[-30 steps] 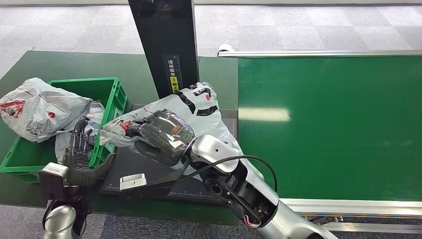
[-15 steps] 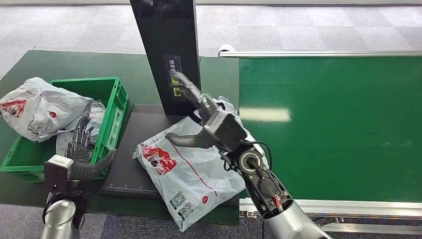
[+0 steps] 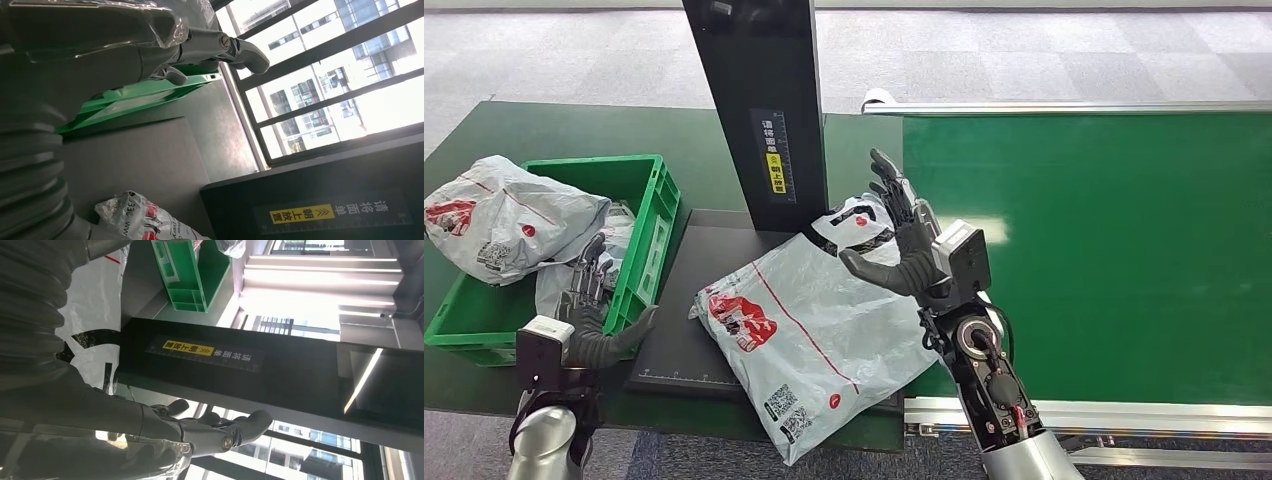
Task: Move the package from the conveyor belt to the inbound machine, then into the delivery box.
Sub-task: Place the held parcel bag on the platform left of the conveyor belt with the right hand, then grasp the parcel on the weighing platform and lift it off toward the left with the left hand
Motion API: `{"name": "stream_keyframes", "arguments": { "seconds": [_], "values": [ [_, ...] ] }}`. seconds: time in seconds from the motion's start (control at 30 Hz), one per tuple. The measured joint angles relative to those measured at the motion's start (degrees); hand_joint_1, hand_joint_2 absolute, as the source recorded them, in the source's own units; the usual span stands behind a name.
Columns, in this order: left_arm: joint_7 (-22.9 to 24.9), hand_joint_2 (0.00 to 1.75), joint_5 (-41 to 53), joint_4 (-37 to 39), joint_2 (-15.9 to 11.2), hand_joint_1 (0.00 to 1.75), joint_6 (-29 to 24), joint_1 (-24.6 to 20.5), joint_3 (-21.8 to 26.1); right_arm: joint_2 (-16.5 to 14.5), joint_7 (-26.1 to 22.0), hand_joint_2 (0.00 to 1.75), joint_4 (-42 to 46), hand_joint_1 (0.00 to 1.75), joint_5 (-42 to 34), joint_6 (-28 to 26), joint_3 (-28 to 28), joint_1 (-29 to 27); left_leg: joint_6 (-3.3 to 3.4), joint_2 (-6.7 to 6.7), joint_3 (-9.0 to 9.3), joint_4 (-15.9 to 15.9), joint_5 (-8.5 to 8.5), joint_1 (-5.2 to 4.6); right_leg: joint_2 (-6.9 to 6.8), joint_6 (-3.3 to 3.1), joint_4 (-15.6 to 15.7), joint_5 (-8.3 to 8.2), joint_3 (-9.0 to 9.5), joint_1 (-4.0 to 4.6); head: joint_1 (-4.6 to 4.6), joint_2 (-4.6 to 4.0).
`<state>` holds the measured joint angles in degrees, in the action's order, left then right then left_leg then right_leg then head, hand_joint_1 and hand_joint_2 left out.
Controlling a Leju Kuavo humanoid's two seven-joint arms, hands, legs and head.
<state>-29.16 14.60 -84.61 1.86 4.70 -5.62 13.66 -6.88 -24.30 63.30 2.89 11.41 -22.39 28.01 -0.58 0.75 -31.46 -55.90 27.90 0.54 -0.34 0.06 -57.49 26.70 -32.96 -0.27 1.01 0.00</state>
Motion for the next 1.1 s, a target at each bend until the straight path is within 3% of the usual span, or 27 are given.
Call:
{"name": "stream_keyframes", "arguments": {
  "seconds": [0.2, 0.37, 0.53, 0.77, 1.1],
  "values": [
    [0.09, 1.75, 2.41, -0.07, -0.08, 0.00, -1.50, 0.79, -0.02, 0.60, -0.22, 1.75, 0.05, 0.00, -1.47, -3.80, 2.08, -1.86, 0.01, -0.06, 0.02, -0.01, 0.02, -0.01, -0.03, 0.01, 0.02, 0.01, 0.01, -0.01, 0.01, 0.00],
    [0.73, 1.75, 13.00, -1.87, -0.63, 0.00, -2.61, 5.87, -1.90, 2.99, -2.24, 1.75, 1.86, 0.00, -6.32, -5.74, 10.39, -10.51, 0.03, -0.07, -0.03, -0.01, 0.14, -0.03, -0.05, 0.04, 0.09, 0.05, -0.01, -0.04, 0.01, 0.00],
    [3.45, 1.75, 18.72, -3.68, -0.72, 0.00, 0.02, 11.95, -11.11, 3.44, -2.95, 1.75, 4.87, 0.00, -4.97, -4.67, 17.76, -19.00, 0.04, -0.01, -0.07, 0.00, 0.26, -0.07, -0.03, 0.04, 0.11, 0.11, -0.04, -0.08, 0.01, 0.00],
    [7.13, 1.75, 21.92, -0.16, -0.60, 0.00, 0.02, 12.56, -26.24, 3.37, -2.39, 1.75, 6.26, 0.00, -3.52, -4.91, 21.13, -22.50, 0.06, -0.06, 0.04, 0.00, 0.23, -0.06, -0.14, 0.05, 0.13, 0.12, 0.11, -0.08, 0.01, 0.00],
    [7.41, 1.75, 21.17, 1.80, -1.42, 0.00, -0.01, 12.05, -31.99, 3.32, -2.23, 1.75, 6.57, 0.00, -3.36, -5.01, 22.60, -23.55, 0.06, -0.03, 0.08, 0.00, 0.22, -0.06, -0.09, 0.04, 0.13, 0.11, 0.11, -0.07, 0.03, 0.00]
  ]
}}
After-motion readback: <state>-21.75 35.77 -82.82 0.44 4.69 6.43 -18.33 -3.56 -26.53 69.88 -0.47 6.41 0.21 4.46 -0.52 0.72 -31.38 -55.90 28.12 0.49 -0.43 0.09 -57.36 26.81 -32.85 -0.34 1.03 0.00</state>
